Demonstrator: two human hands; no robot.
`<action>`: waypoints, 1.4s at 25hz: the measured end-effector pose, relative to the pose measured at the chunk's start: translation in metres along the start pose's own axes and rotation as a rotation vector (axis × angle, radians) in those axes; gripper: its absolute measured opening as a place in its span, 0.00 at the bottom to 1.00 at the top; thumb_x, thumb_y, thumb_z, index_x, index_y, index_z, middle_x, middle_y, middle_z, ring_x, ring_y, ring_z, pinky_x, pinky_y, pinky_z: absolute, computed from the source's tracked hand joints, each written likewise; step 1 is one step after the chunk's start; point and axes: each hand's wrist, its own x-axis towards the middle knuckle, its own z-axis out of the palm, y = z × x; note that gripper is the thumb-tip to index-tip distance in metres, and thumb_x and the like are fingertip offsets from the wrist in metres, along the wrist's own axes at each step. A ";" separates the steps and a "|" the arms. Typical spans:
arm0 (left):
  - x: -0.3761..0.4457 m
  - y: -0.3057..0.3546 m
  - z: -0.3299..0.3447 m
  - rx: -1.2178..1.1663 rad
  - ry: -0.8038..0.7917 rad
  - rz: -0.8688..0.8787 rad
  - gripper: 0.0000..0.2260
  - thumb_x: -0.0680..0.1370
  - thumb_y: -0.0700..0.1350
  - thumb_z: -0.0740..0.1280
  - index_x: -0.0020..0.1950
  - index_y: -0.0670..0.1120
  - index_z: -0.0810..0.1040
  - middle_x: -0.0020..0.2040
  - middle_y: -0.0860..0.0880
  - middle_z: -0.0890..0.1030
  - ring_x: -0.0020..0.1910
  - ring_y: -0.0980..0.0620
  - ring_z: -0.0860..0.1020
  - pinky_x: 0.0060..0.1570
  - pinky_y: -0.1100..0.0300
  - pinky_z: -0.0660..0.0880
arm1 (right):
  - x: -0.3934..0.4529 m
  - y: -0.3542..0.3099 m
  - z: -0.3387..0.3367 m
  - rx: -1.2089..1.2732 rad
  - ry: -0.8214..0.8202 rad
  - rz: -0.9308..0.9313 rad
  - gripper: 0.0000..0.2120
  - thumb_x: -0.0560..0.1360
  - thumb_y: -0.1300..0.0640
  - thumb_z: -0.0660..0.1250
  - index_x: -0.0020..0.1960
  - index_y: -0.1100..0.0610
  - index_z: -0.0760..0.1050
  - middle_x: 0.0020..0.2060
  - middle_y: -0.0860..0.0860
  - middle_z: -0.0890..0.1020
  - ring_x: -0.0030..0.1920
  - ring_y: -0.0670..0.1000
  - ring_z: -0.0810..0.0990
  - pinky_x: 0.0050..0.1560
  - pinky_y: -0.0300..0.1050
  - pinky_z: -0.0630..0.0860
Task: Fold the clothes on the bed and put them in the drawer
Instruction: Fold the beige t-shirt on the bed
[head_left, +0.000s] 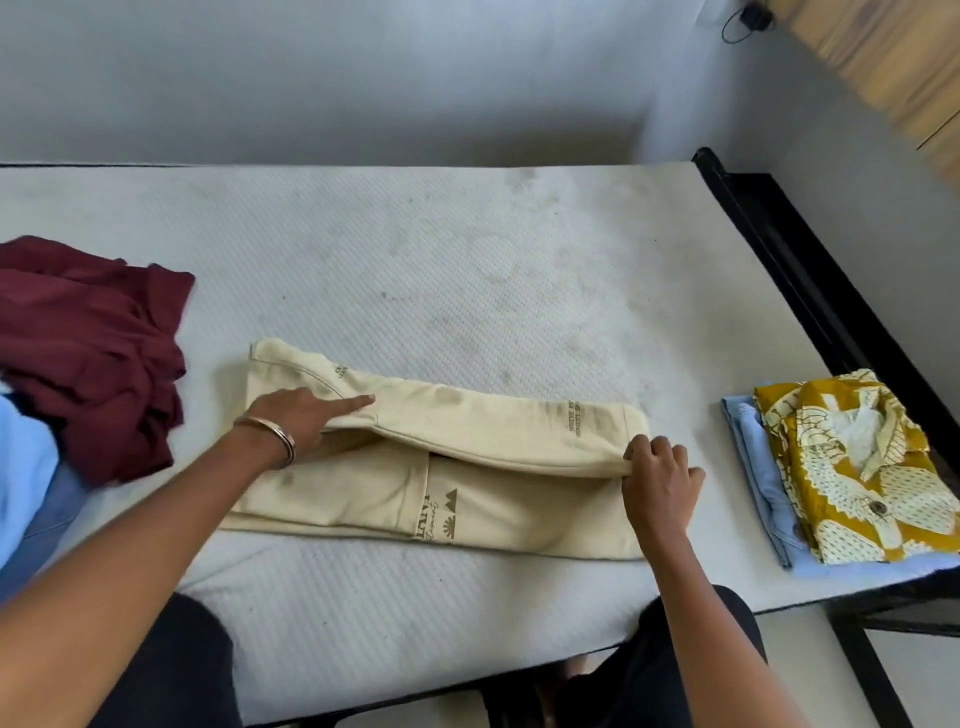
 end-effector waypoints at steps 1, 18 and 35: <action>-0.009 0.005 0.010 0.025 0.039 -0.018 0.27 0.81 0.53 0.55 0.71 0.74 0.43 0.57 0.44 0.76 0.53 0.45 0.78 0.49 0.55 0.73 | -0.007 0.004 -0.002 0.024 -0.035 0.012 0.11 0.67 0.72 0.69 0.43 0.59 0.76 0.39 0.56 0.78 0.42 0.59 0.74 0.40 0.50 0.62; -0.036 -0.002 0.096 -1.193 0.132 -1.095 0.37 0.67 0.51 0.79 0.67 0.35 0.66 0.66 0.33 0.72 0.65 0.34 0.71 0.63 0.45 0.69 | -0.077 -0.225 -0.024 0.539 -0.305 -0.736 0.25 0.69 0.64 0.72 0.66 0.56 0.75 0.61 0.56 0.77 0.60 0.62 0.73 0.54 0.58 0.74; -0.058 -0.057 0.059 -1.670 0.269 -0.691 0.10 0.80 0.46 0.64 0.51 0.39 0.79 0.36 0.43 0.84 0.28 0.46 0.80 0.30 0.56 0.77 | -0.070 -0.288 -0.032 0.901 -0.512 -0.621 0.16 0.72 0.56 0.58 0.51 0.57 0.82 0.44 0.54 0.86 0.45 0.56 0.82 0.45 0.49 0.74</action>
